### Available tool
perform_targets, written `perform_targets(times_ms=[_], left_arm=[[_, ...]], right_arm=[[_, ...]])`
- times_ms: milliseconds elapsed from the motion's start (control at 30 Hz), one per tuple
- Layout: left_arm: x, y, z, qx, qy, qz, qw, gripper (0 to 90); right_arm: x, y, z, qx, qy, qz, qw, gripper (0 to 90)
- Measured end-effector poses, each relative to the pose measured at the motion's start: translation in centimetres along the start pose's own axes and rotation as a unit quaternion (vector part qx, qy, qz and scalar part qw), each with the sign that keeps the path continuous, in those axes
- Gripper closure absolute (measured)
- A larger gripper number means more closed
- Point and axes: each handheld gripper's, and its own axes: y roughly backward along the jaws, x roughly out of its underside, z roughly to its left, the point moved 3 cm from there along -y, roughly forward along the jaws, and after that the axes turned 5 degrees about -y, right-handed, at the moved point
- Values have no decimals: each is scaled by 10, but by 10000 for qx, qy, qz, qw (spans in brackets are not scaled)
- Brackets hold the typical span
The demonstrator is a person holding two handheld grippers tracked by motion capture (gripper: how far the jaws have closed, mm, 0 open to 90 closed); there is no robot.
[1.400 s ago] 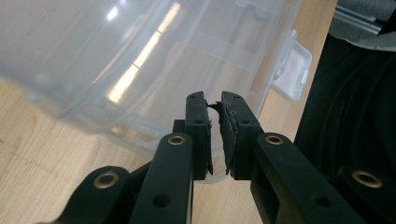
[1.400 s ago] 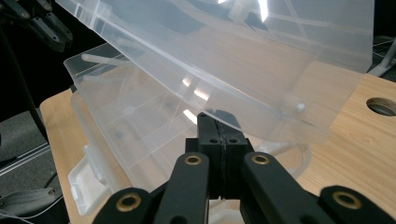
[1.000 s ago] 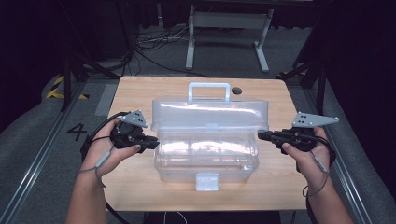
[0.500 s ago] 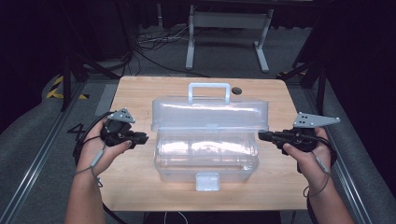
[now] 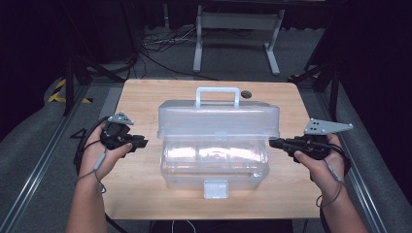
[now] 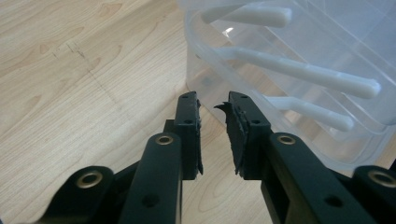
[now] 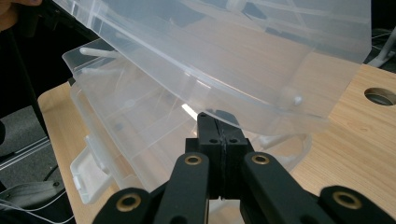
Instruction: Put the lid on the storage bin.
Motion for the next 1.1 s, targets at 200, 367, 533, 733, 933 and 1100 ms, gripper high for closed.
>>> perform_targets(times_ms=[200, 367, 533, 733, 933, 1100], left_arm=[[1, -6, 2, 141, 38, 69, 9999, 736], [1, -10, 6, 132, 49, 129, 9998, 729], [3, -17, 10, 118, 99, 241, 9996, 717], [4, -23, 15, 144, 165, 321, 9992, 709], [6, -26, 18, 136, 224, 377, 9989, 707], [9, -29, 21, 146, 251, 423, 9987, 701]], right_arm=[[4, 3, -4, 228, -39, 118, 9997, 900], [7, 5, -4, 192, -91, 224, 9995, 900], [10, 5, -3, 131, -134, 364, 9992, 900], [14, 5, -1, 52, -189, 523, 9984, 900], [16, 5, 0, 5, -237, 718, 9971, 900], [17, 5, 1, -20, -256, 896, 9956, 900]])
